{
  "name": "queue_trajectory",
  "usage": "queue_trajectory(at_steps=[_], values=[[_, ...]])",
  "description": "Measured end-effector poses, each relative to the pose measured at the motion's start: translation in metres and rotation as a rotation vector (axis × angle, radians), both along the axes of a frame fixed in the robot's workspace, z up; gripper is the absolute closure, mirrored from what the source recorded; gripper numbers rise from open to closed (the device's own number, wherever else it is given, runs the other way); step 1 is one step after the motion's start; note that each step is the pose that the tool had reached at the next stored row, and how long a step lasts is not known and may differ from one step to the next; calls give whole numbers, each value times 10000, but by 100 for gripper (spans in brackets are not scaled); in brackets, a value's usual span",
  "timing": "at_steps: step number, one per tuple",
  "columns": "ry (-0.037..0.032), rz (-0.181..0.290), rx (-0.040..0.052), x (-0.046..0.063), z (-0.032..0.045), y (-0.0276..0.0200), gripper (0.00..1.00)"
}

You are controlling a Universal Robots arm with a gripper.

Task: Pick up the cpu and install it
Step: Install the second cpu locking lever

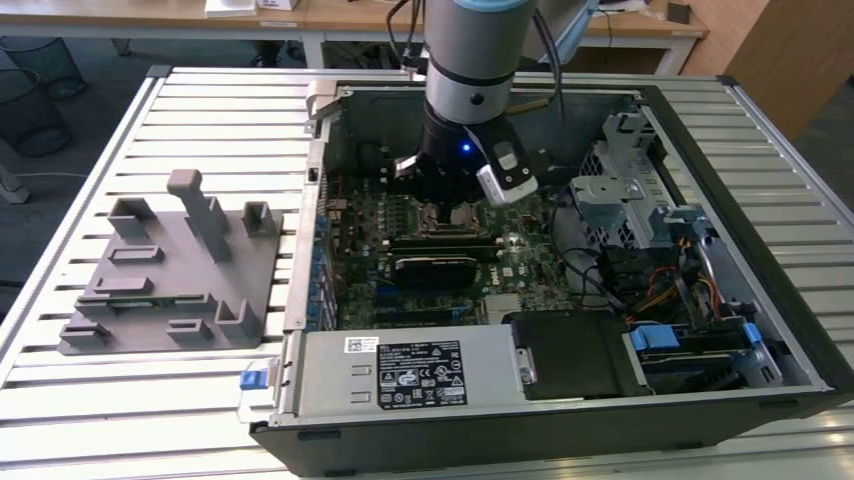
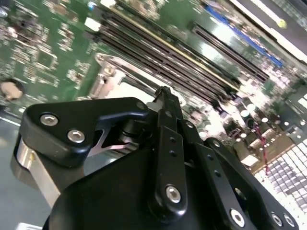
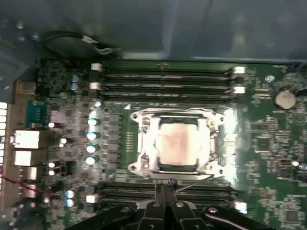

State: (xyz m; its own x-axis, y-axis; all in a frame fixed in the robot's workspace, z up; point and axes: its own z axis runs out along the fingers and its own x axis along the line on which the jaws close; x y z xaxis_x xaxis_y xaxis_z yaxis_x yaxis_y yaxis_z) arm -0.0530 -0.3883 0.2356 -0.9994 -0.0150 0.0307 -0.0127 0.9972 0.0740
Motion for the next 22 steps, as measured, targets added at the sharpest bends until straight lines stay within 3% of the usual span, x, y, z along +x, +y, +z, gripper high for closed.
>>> queue_trajectory(at_steps=[3, 14, 22], values=[[-1, 0, 3, -60, -19, -2, 89], [0, 0, 89, -116, -135, -53, 89], [-1, 0, 152, -159, -183, -59, 89]])
